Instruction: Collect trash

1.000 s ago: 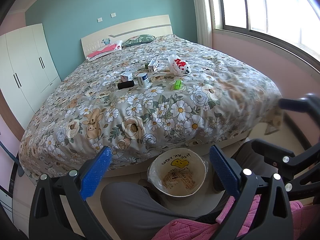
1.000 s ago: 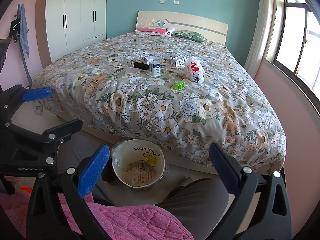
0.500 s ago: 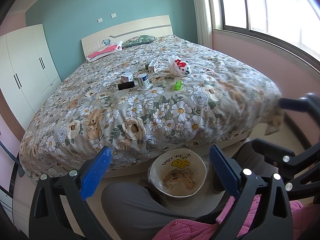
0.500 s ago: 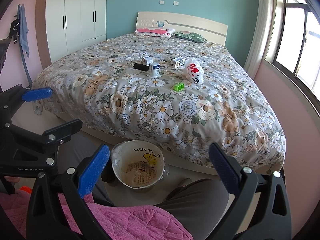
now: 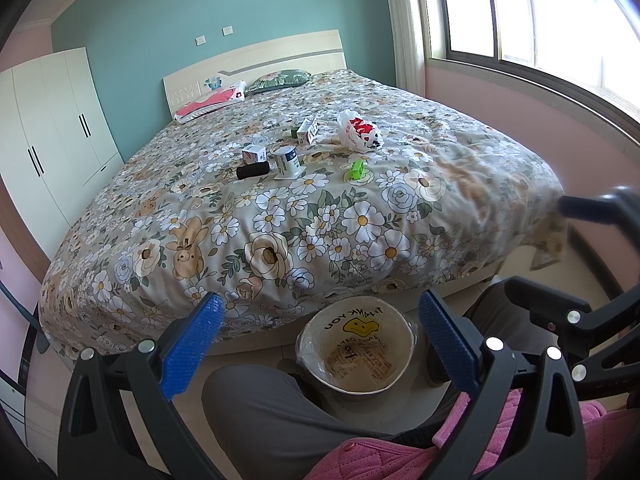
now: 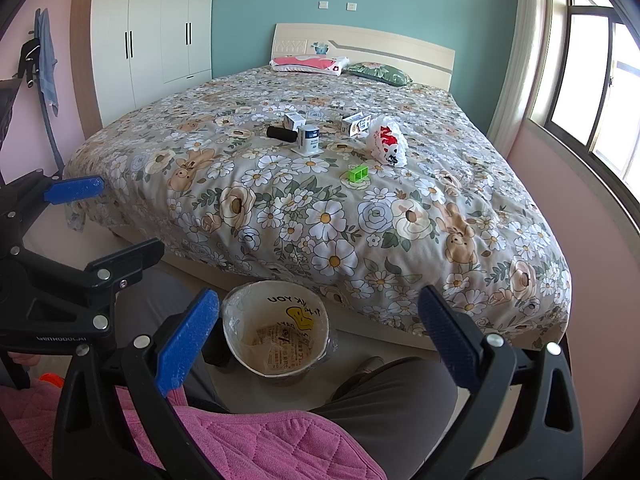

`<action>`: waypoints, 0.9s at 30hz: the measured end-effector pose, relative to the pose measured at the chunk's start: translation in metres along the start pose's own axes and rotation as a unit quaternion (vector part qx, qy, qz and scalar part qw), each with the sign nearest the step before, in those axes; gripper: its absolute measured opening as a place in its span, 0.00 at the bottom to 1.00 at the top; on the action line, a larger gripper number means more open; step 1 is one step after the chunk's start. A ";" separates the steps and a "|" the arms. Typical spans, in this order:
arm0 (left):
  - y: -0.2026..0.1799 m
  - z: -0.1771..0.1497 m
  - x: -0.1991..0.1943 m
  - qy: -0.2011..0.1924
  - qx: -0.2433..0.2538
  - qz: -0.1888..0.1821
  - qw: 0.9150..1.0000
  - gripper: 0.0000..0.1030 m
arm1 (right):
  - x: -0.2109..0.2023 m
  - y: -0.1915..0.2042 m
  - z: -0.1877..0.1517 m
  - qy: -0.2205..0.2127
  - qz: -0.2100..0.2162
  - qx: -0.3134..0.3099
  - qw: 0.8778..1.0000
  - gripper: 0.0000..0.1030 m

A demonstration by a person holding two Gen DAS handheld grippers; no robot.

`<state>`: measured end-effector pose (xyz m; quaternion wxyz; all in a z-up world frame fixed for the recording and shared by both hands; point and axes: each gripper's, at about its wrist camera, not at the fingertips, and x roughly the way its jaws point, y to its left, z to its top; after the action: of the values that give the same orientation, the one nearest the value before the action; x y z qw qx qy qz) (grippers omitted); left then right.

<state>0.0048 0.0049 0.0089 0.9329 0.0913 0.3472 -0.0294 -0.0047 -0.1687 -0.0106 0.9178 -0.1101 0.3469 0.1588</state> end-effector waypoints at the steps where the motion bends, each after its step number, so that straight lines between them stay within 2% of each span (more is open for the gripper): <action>1: 0.000 0.000 0.000 0.000 0.000 0.000 1.000 0.96 | 0.000 0.000 0.000 0.000 0.000 0.000 1.000 0.95; 27: 0.000 0.000 0.000 0.001 0.001 0.000 1.000 0.96 | 0.005 -0.001 -0.004 0.004 0.001 0.002 1.000 0.95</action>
<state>0.0048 0.0048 0.0091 0.9326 0.0919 0.3479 -0.0295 -0.0032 -0.1702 -0.0163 0.9166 -0.1084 0.3507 0.1585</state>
